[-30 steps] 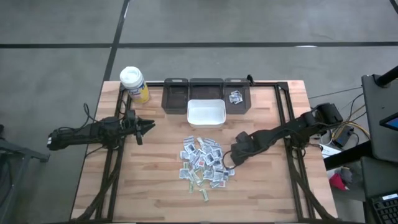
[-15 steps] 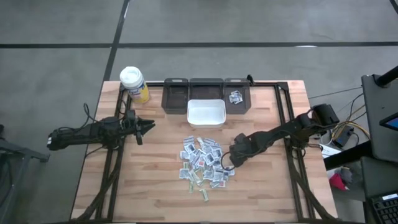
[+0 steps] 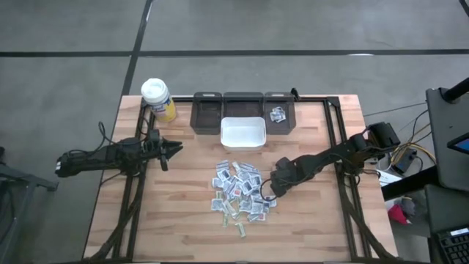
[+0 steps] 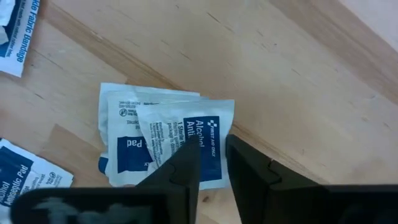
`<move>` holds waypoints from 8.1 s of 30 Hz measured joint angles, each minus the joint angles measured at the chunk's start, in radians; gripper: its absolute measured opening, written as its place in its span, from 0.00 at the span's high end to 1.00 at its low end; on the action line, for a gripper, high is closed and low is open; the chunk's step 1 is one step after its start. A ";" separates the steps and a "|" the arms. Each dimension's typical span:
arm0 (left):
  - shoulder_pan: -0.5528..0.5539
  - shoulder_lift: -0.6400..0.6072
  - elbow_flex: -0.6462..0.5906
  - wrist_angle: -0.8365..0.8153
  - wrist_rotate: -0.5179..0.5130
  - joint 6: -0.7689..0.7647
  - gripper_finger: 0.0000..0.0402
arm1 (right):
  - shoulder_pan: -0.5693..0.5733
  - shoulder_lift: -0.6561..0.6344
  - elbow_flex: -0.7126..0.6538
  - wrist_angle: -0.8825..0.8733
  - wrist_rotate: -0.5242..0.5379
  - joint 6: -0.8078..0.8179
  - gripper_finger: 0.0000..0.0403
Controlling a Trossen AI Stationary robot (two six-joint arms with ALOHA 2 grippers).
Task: Pick & Place First Aid Supplies
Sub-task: Put the blue alcohol pad into the right black bin
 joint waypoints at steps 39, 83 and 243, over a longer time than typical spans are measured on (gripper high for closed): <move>0.000 0.000 0.000 0.000 0.000 0.000 0.77 | -0.110 -0.454 0.053 -0.236 0.262 0.095 0.98; 0.000 0.000 0.000 0.000 0.000 0.000 0.77 | -0.931 0.257 0.624 -0.320 0.044 -0.669 0.98; 0.000 0.003 0.000 0.000 0.000 0.000 0.77 | 0.003 0.006 0.003 0.034 0.011 0.104 0.91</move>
